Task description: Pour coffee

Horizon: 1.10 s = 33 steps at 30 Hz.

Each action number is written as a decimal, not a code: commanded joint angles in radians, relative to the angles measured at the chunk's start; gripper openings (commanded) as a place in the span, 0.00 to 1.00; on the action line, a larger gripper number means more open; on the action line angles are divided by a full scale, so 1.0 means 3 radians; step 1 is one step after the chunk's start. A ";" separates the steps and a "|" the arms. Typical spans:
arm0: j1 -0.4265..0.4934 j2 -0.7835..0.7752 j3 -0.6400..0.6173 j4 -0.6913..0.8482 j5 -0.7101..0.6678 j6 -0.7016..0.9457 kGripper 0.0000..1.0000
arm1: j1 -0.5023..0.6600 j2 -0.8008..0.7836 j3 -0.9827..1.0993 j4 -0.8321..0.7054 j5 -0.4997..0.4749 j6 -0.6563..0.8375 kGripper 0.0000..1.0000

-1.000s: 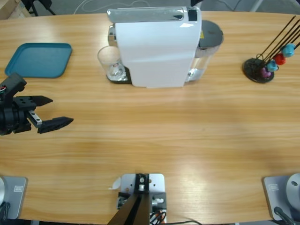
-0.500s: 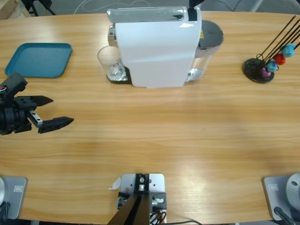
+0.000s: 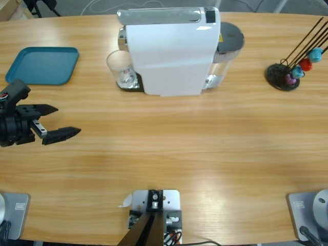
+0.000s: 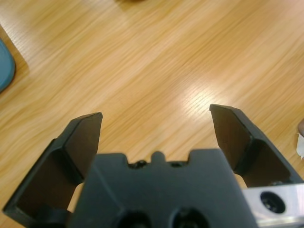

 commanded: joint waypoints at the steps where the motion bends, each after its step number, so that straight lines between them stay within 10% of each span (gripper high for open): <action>1: 0.0029 -0.0043 0.0001 -0.0042 -0.0093 0.0033 1.00 | 0.0427 -0.1073 0.1938 -0.0613 0.0024 -0.0172 1.00; 16: 0.0035 -0.0090 -0.0026 -0.0113 -0.0328 -0.0473 1.00 | 0.0388 -0.2852 0.4785 -0.2351 -0.0012 -0.0272 1.00; 33: 0.0105 -0.1557 -0.0466 0.0821 -0.0483 -0.0103 1.00 | 0.0387 -0.3644 0.5786 -0.2466 -0.0517 -0.0309 1.00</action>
